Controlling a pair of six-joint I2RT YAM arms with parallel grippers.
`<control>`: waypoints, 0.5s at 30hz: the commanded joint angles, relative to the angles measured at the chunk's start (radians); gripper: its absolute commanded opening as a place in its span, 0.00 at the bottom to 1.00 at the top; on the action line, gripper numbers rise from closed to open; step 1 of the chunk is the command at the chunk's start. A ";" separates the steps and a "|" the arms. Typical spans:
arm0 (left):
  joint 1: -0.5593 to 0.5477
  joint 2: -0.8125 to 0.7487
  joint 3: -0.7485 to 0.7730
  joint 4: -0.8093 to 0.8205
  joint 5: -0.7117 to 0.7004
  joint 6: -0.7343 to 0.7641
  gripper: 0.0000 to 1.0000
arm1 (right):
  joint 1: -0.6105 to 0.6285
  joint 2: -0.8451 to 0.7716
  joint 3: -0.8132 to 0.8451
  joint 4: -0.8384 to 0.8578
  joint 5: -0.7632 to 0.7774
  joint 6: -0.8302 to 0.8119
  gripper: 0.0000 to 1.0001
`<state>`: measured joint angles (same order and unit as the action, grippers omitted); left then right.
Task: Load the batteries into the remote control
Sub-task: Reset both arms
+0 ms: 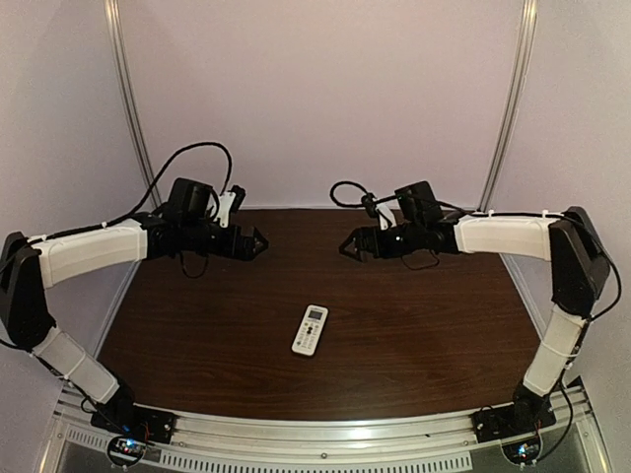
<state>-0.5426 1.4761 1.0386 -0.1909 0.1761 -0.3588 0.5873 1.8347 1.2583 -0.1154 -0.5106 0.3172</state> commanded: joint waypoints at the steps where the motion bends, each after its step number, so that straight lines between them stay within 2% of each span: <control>1: 0.094 0.026 0.117 -0.071 0.054 -0.004 0.97 | -0.068 -0.164 -0.062 -0.001 0.035 -0.019 1.00; 9: 0.173 0.070 0.152 -0.117 -0.038 -0.008 0.97 | -0.187 -0.413 -0.269 0.025 0.078 0.009 1.00; 15: 0.173 0.064 -0.006 -0.044 -0.033 -0.069 0.98 | -0.209 -0.501 -0.503 0.158 0.130 0.072 1.00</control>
<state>-0.3721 1.5280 1.1286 -0.2535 0.1596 -0.3878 0.3870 1.3724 0.8753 -0.0429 -0.4355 0.3408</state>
